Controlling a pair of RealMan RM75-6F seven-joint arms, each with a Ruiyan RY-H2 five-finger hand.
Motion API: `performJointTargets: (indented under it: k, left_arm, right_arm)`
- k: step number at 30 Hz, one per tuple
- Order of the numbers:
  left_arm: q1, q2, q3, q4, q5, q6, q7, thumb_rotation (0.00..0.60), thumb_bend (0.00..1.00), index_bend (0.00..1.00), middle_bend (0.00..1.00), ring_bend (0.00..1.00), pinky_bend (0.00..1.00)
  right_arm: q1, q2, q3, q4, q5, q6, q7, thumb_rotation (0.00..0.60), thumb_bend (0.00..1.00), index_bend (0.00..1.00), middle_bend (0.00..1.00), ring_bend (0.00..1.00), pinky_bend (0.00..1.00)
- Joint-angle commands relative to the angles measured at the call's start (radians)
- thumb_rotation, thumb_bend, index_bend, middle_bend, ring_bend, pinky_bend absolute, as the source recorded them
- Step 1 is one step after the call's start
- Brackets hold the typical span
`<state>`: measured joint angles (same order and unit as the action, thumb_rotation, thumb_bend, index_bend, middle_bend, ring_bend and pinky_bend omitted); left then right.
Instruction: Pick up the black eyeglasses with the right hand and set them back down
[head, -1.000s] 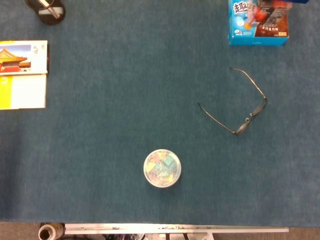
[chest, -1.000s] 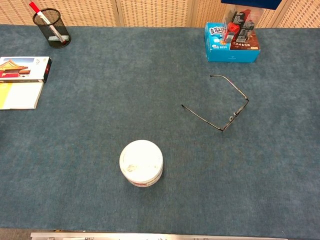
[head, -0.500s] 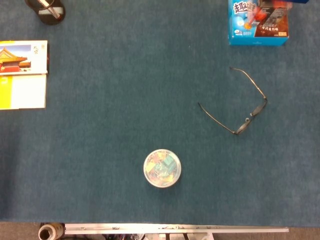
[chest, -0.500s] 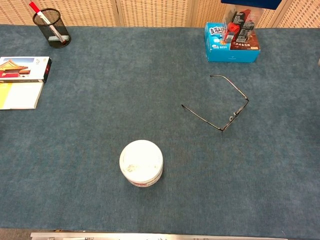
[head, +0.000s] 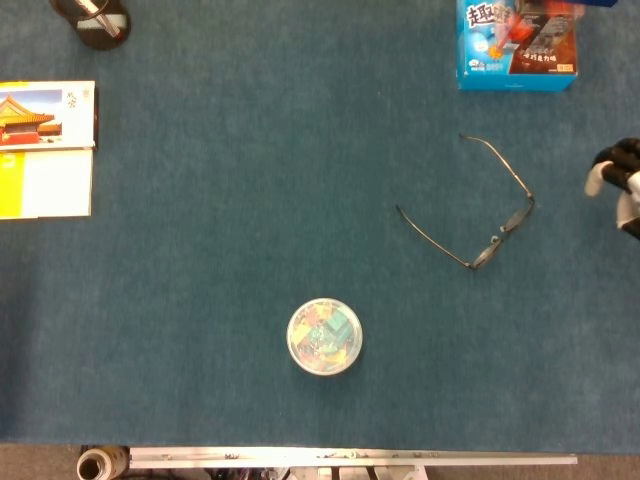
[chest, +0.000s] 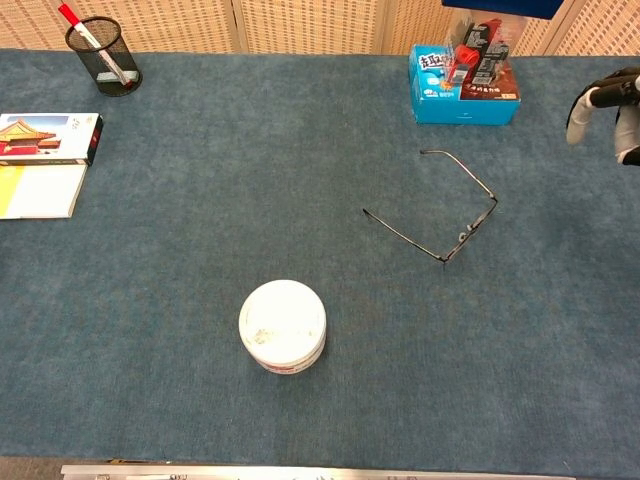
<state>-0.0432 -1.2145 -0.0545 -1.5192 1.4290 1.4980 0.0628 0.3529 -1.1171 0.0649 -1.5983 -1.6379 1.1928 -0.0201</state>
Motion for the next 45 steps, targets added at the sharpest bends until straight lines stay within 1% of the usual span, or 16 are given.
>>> performJointTargets:
  k: [1, 4, 8, 10, 12, 15, 16, 19, 23, 28, 32, 39, 43, 45]
  left_arm:
    - [-0.003, -0.001, -0.001, 0.004, -0.002, -0.006, -0.002, 0.600, 0.51, 0.31, 0.43, 0.36, 0.56]
    - [-0.007, -0.002, -0.002, 0.009, -0.003, -0.013, -0.007, 0.600, 0.51, 0.31, 0.43, 0.36, 0.56]
    - [-0.011, -0.003, -0.002, 0.019, -0.005, -0.022, -0.018, 0.600, 0.51, 0.31, 0.43, 0.36, 0.56]
    - [-0.011, -0.005, -0.002, 0.026, -0.006, -0.026, -0.027, 0.600, 0.51, 0.31, 0.43, 0.36, 0.56]
    - [-0.011, -0.006, -0.002, 0.033, -0.009, -0.028, -0.034, 0.600, 0.51, 0.31, 0.43, 0.36, 0.56]
    - [-0.010, -0.010, -0.001, 0.043, -0.009, -0.028, -0.046, 0.600, 0.51, 0.31, 0.43, 0.36, 0.56]
    - [-0.009, -0.011, 0.000, 0.046, -0.009, -0.028, -0.049, 0.600, 0.51, 0.31, 0.43, 0.36, 0.56]
    - [-0.007, -0.014, 0.000, 0.053, -0.011, -0.029, -0.057, 0.600, 0.51, 0.31, 0.43, 0.36, 0.56]
    - [-0.007, -0.018, 0.000, 0.061, -0.012, -0.030, -0.063, 0.600, 0.51, 0.31, 0.43, 0.36, 0.56]
    - [-0.006, -0.019, 0.001, 0.063, -0.012, -0.031, -0.066, 0.600, 0.51, 0.31, 0.43, 0.36, 0.56]
    - [-0.004, -0.019, 0.000, 0.066, -0.013, -0.029, -0.071, 0.600, 0.51, 0.31, 0.43, 0.36, 0.56]
    - [-0.002, -0.021, 0.001, 0.071, -0.016, -0.031, -0.077, 0.600, 0.51, 0.31, 0.43, 0.36, 0.56]
    - [-0.002, -0.022, 0.000, 0.073, -0.016, -0.031, -0.078, 0.600, 0.51, 0.31, 0.43, 0.36, 0.56]
    - [-0.002, -0.023, -0.001, 0.072, -0.016, -0.030, -0.080, 0.600, 0.51, 0.31, 0.43, 0.36, 0.56]
  right_arm:
    - [0.031, 0.007, -0.011, -0.012, 0.011, -0.057, -0.019, 0.600, 1.00, 0.43, 0.37, 0.26, 0.39]
    - [0.055, 0.013, -0.019, -0.027, 0.027, -0.109, -0.032, 0.600, 1.00, 0.34, 0.31, 0.22, 0.34]
    - [0.079, 0.015, -0.024, -0.044, 0.045, -0.155, -0.050, 0.600, 1.00, 0.28, 0.27, 0.17, 0.30]
    - [0.088, 0.013, -0.023, -0.050, 0.059, -0.170, -0.066, 0.600, 0.93, 0.27, 0.25, 0.16, 0.30]
    - [0.096, 0.010, -0.022, -0.056, 0.073, -0.183, -0.085, 0.600, 0.81, 0.26, 0.24, 0.15, 0.29]
    - [0.108, 0.008, -0.022, -0.065, 0.089, -0.204, -0.108, 0.600, 0.69, 0.23, 0.22, 0.14, 0.29]
    - [0.112, 0.008, -0.023, -0.068, 0.093, -0.210, -0.114, 0.600, 0.66, 0.21, 0.22, 0.13, 0.29]
    - [0.128, 0.010, -0.026, -0.077, 0.103, -0.235, -0.127, 0.600, 0.62, 0.17, 0.20, 0.12, 0.27]
    - [0.146, 0.006, -0.031, -0.085, 0.107, -0.261, -0.135, 0.600, 0.61, 0.15, 0.19, 0.11, 0.27]
    - [0.180, 0.002, -0.047, -0.097, 0.088, -0.308, -0.086, 0.600, 0.62, 0.15, 0.19, 0.11, 0.27]
    - [0.203, -0.004, -0.059, -0.092, 0.083, -0.344, -0.076, 0.600, 0.62, 0.15, 0.19, 0.11, 0.27]
    - [0.233, -0.018, -0.076, -0.083, 0.093, -0.393, -0.077, 0.600, 0.63, 0.16, 0.22, 0.11, 0.27]
    - [0.252, -0.018, -0.080, -0.079, 0.097, -0.419, -0.080, 0.600, 0.63, 0.24, 0.24, 0.11, 0.27]
    - [0.263, -0.017, -0.082, -0.080, 0.099, -0.432, -0.080, 0.600, 0.64, 0.26, 0.25, 0.11, 0.27]
